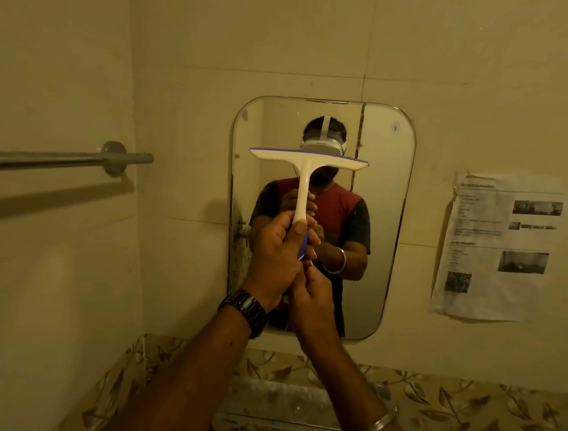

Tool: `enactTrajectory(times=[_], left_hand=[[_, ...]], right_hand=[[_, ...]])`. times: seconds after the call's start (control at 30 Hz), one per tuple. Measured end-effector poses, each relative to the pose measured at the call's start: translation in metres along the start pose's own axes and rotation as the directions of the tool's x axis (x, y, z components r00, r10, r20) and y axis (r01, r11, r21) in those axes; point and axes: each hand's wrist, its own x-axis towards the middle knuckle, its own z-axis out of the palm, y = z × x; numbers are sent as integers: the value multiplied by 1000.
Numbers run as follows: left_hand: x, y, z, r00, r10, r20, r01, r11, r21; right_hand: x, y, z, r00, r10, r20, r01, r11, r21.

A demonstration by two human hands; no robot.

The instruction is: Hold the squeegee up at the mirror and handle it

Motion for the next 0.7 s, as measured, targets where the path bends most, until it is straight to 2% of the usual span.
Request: enactTrajectory(times=[0.3,0.7], left_hand=[[23,6,6,998,55,-5,-54,995,86],[96,51,65,997,79,9,-80,989,122]], right_hand=[[16,-12,2,1000,-12,-3,12,997,71],[86,-48,-20,970,-113,-214,118,993,8]])
